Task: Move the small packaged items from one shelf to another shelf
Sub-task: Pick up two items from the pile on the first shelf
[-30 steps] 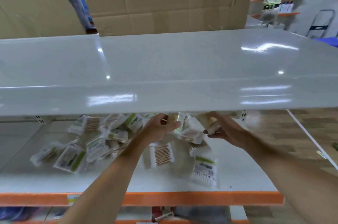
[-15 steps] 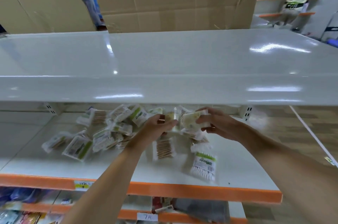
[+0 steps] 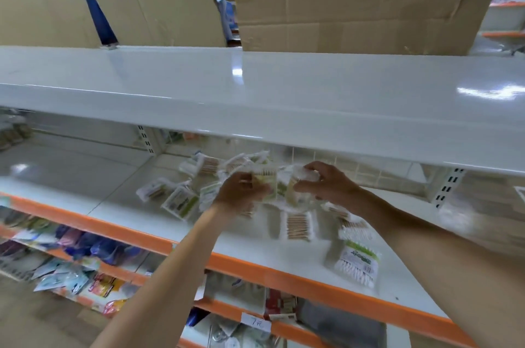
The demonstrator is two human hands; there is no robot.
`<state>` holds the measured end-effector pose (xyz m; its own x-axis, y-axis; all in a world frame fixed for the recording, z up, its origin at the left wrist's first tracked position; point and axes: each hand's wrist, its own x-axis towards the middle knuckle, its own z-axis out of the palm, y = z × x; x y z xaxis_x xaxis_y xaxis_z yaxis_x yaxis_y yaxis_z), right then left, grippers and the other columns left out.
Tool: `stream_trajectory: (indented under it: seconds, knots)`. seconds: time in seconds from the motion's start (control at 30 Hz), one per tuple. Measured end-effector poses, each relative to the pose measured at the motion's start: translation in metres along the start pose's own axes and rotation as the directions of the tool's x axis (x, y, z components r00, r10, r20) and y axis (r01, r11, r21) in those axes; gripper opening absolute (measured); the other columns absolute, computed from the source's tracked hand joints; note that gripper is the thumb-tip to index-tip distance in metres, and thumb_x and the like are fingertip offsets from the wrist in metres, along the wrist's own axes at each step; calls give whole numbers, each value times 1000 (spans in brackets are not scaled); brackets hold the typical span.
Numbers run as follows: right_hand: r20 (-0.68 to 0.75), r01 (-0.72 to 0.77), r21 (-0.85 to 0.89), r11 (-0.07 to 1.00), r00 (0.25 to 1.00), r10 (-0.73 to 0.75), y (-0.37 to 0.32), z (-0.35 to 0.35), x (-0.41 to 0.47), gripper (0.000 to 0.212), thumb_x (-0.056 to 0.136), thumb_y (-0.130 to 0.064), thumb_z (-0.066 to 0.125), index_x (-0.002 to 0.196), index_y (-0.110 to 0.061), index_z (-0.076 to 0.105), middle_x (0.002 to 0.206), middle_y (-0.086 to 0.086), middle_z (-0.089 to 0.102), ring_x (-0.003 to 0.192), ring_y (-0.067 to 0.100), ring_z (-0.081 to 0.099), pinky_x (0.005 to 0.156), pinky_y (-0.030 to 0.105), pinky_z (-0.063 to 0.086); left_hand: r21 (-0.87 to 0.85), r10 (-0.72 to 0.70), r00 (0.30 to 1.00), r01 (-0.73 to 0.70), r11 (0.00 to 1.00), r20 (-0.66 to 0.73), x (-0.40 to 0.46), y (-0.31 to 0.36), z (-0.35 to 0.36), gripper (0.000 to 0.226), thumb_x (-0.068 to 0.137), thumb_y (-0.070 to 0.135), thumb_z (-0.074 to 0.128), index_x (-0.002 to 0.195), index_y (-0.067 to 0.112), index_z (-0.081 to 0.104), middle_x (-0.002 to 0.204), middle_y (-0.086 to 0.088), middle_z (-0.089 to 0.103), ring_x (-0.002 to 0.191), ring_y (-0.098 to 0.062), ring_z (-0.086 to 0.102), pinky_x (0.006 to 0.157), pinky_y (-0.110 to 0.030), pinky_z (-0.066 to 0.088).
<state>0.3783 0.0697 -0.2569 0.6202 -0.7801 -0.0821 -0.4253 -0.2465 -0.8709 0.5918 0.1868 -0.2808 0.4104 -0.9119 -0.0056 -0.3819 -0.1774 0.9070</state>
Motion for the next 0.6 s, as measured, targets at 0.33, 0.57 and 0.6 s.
stream_trajectory:
  seconds: [0.33,0.57,0.6]
  knots:
    - [140,76,45,996,987,-81,-47,73,35,63,48,-54,88,100,-28,65,74,-12,67,63,5,64,55,21,48,-151,-129,979,106,983,-155,-37,-30,-80,24,74,7,83,67,29,77,70,14,74,62,0,68,55,-16,51]
    - [161,147,-1,989,976,-145,-88,140,57,59,66,-36,91,114,-21,60,76,-4,65,55,0,58,46,14,41,-117,-183,956,160,980,-228,-59,-49,-146,24,64,37,86,83,26,75,79,6,76,70,-7,70,58,-23,52]
    - [160,148,5,989,976,-147,-93,148,59,57,65,-37,92,109,-24,59,72,-7,63,52,-1,57,43,13,39,-117,-186,951,162,980,-247,-61,-53,-155,29,64,41,87,86,27,73,80,11,75,71,-3,70,58,-18,52]
